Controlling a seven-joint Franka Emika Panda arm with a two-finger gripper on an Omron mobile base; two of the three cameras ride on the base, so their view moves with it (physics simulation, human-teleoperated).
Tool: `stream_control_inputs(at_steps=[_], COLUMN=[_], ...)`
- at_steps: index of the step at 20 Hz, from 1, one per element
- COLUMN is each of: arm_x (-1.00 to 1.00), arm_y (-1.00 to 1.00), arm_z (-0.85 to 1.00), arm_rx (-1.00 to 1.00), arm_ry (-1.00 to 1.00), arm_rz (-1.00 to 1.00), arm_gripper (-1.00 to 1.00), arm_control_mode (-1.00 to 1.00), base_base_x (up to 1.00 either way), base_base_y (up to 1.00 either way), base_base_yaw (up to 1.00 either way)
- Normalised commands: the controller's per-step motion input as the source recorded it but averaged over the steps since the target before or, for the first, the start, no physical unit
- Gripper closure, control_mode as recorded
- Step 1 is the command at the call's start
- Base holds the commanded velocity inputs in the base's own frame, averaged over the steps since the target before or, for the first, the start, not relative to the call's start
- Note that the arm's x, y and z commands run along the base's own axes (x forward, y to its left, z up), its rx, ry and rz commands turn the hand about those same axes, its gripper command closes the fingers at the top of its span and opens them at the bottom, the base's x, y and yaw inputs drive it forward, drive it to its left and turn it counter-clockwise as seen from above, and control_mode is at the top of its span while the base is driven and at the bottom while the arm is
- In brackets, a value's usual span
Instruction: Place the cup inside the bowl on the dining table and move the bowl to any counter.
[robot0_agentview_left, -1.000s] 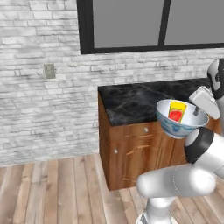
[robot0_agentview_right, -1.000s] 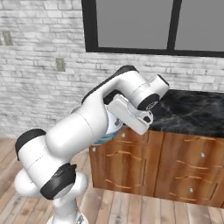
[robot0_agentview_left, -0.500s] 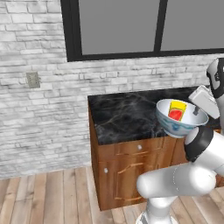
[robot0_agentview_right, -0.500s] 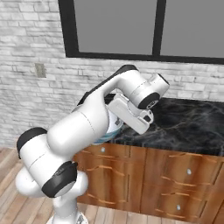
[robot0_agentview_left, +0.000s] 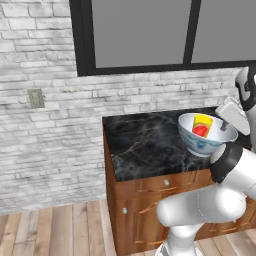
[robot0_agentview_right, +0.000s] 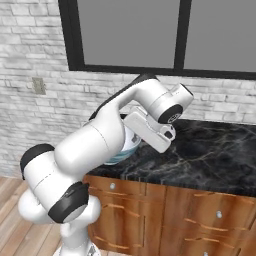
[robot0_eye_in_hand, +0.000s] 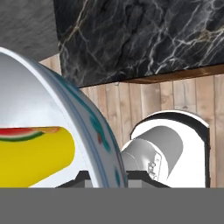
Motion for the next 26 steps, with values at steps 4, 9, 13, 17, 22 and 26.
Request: stream_control_inputs(at_steps=[4,9,13,17,22,26], arm_x=[0.0,0.0,0.0,0.02,0.2,0.32], arm_y=[0.0,0.03,0.0,0.0,0.0,0.0], arm_z=[0.0,-0.22,-0.2,-0.01,-0.25,-0.31], arm_rx=[0.0,0.03,0.0,-0.13,-0.06,0.0], arm_ry=[0.0,-0.12,-0.1,0.01,0.0,0.07], arm_rz=[0.0,0.0,0.0,0.0,0.0,-0.03], arm_gripper=[1.0,1.0,1.0,1.0,1.0,1.0], arm_control_mode=[-1.0,-1.0,-1.0,-1.0,-1.0,-1.0], base_base_x=[0.0,0.0,0.0,0.0,0.0,0.0], base_base_y=[0.0,0.0,0.0,0.0,0.0,0.0], base_base_yaw=[0.0,0.0,0.0,0.0,0.0,0.0])
